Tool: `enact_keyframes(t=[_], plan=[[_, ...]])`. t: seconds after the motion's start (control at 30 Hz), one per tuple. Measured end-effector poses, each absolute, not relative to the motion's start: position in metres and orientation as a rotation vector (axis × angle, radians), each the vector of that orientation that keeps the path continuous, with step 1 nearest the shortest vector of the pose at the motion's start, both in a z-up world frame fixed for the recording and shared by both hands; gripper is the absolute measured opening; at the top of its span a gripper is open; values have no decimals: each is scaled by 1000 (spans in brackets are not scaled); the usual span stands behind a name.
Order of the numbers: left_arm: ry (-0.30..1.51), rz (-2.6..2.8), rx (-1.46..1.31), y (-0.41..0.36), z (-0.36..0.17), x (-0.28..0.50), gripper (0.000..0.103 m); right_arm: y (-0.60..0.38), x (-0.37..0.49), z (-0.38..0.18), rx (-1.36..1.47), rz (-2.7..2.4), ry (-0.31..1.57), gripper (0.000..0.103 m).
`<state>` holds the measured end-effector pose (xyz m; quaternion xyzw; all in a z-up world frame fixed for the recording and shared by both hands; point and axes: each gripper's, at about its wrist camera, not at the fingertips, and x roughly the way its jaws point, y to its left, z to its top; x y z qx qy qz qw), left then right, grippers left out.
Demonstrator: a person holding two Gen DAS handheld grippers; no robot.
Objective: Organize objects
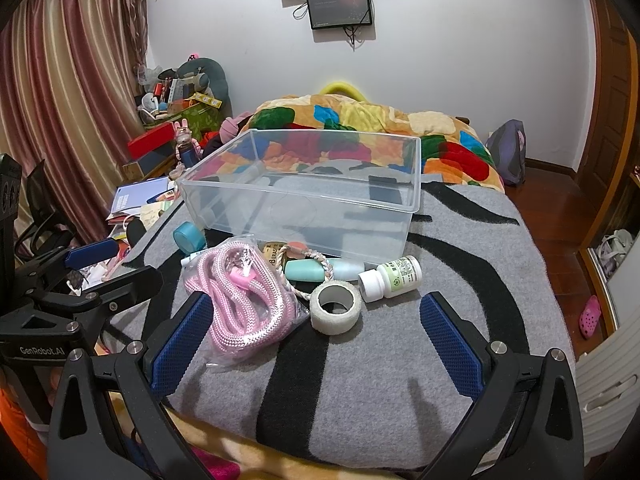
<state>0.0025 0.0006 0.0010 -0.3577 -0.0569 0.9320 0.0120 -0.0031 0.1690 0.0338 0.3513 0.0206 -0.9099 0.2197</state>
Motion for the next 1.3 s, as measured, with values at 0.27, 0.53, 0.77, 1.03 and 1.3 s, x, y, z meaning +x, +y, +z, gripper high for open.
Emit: enact_keyframes(t=[0.27,0.53,0.77,1.03,1.3], plan=[[-180,2906,-1115,1,1,2,103,169,-4,34,976,-2513,54,103],[-190,2899,-1108,-2,-3,-1,99,168,-4,33,971,-2513,60,101],[-200,2893,-1151,-16,-6,-18,80,175,-15,28,1003,-2522,50,85],[-245,2907,-1265,-45,-21,-56,69,199,-53,18,1075,-2560,0,76],[-330,2867,-1359,-61,-42,-79,54,204,-92,-5,1175,-2514,-58,62]])
